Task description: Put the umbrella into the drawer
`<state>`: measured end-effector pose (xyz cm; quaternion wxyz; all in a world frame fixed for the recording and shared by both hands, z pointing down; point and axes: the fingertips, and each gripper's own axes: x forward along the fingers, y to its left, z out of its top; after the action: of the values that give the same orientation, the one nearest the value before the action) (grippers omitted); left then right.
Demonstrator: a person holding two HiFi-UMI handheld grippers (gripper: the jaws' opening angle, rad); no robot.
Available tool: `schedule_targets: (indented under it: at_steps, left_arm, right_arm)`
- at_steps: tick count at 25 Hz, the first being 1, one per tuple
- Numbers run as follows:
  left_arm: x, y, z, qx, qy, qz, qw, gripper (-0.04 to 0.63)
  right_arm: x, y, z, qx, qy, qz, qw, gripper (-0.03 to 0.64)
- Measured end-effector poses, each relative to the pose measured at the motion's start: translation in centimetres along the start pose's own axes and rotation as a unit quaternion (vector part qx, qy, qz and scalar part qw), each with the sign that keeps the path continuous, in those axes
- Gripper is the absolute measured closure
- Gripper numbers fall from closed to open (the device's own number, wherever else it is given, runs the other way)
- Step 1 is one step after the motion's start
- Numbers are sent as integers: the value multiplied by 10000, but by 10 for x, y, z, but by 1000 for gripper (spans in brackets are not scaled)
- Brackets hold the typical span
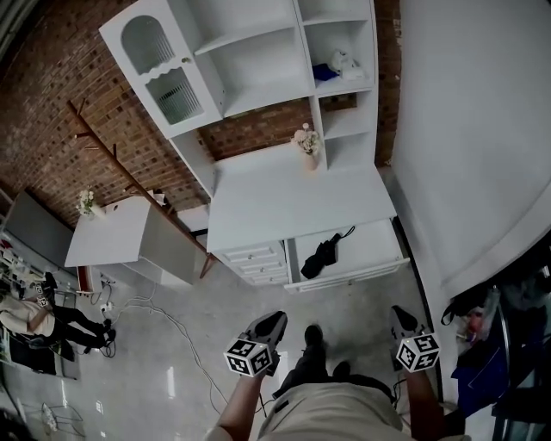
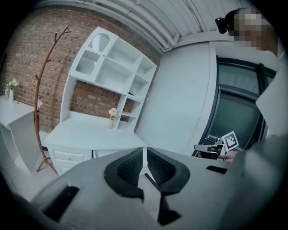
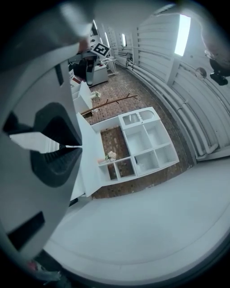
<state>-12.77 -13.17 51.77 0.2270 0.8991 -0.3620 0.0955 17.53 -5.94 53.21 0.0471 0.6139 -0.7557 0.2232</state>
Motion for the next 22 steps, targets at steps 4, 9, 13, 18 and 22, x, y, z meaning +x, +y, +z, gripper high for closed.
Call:
schedule_targets:
  at_steps: [4,9,13,18,22]
  left_arm:
    - [-26,-3,5,70,-138,165,9997,548]
    - [-53,1,0,17,-276,346,9990,548]
    - [-66,4,3,-17,-376,350,9987,548]
    - [-84,7,20,223,-592,177,9978,548]
    - [-94,22,30,454,-653,214,9966,548]
  right_arm:
    - [-1,10,-4,-20,0,142,9999,583]
    - [0,37,-4,-113,-42,389,9992,583]
    - [2,50,-2,-194,-56,432,9989,583]
    - [7,68,0,-259,-89,377,9989,583]
    - [11,91,10,-481,-165,281,9983,583]
